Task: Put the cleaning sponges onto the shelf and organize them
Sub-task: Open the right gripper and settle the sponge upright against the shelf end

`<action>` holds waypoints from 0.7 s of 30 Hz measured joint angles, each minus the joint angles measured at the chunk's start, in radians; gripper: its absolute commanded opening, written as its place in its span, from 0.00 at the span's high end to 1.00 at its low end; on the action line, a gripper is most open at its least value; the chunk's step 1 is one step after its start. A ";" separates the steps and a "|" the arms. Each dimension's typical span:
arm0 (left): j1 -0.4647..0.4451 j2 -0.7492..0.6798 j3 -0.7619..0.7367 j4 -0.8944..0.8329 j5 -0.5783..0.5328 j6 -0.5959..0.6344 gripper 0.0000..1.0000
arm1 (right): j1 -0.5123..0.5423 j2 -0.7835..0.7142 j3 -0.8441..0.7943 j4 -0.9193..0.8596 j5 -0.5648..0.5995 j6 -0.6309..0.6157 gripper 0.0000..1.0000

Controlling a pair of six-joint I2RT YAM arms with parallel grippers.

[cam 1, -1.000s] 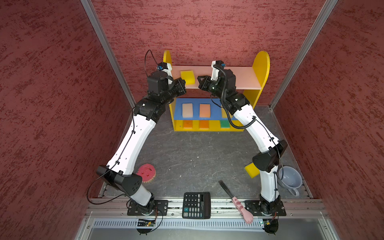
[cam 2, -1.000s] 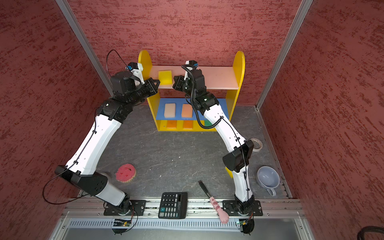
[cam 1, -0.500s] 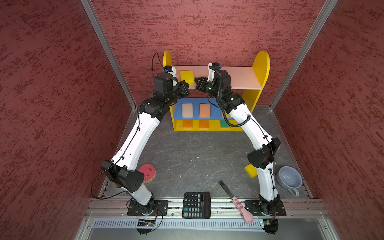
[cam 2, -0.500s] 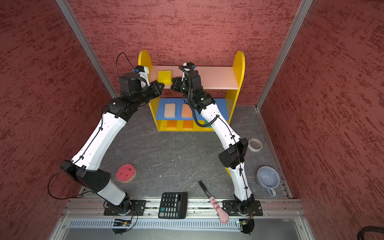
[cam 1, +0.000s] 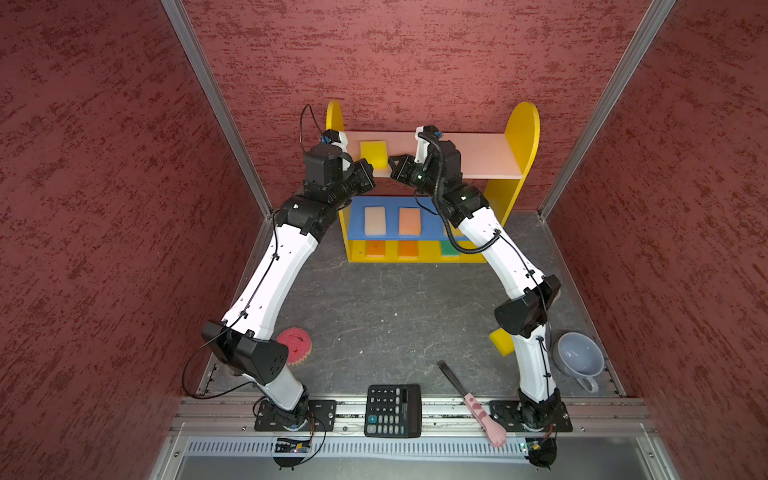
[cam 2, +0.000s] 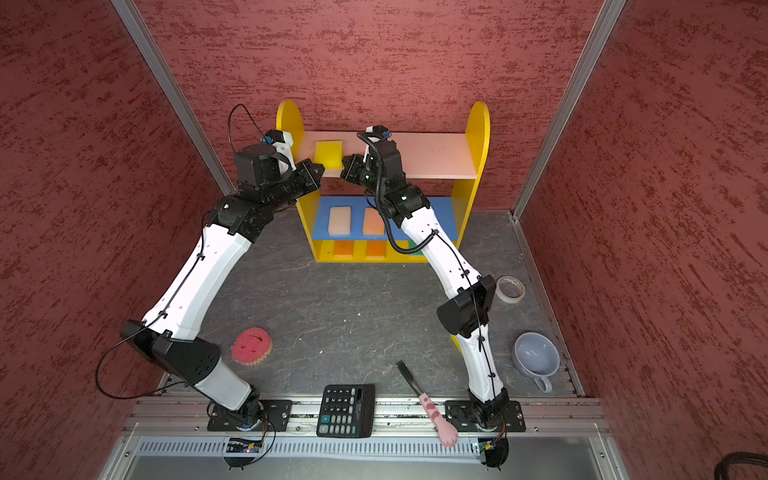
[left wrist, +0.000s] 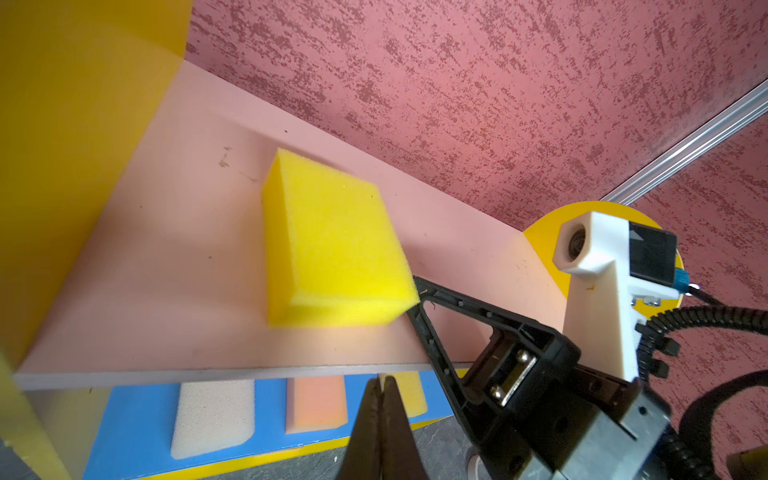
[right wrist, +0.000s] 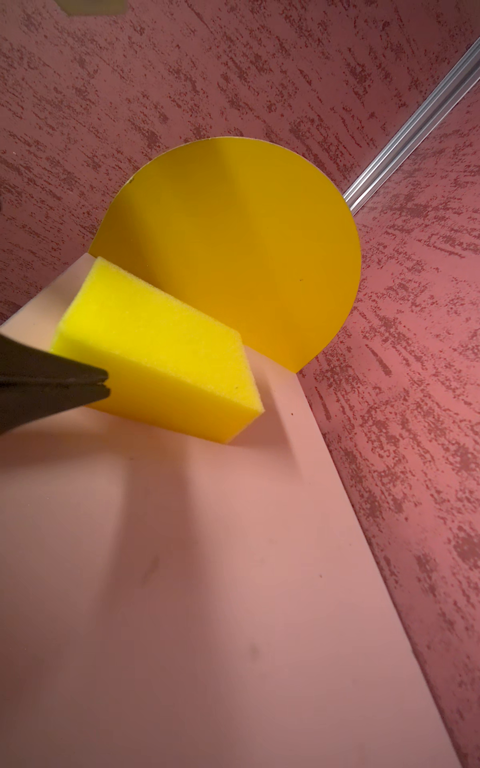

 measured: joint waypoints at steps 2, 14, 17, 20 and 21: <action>0.000 0.000 0.000 0.000 0.000 0.000 1.00 | 0.000 0.000 0.000 0.000 -0.002 0.000 1.00; 0.010 -0.052 -0.051 0.032 -0.005 0.000 1.00 | 0.001 -0.098 -0.154 0.027 -0.009 -0.027 1.00; 0.017 -0.097 -0.072 0.043 -0.014 0.000 1.00 | 0.001 -0.137 -0.206 0.033 -0.005 -0.030 1.00; 0.027 -0.145 -0.101 0.063 -0.019 0.000 1.00 | 0.001 -0.145 -0.210 0.044 -0.002 -0.031 1.00; 0.031 -0.161 -0.111 0.069 -0.020 -0.001 1.00 | 0.001 -0.145 -0.210 0.048 -0.002 -0.031 1.00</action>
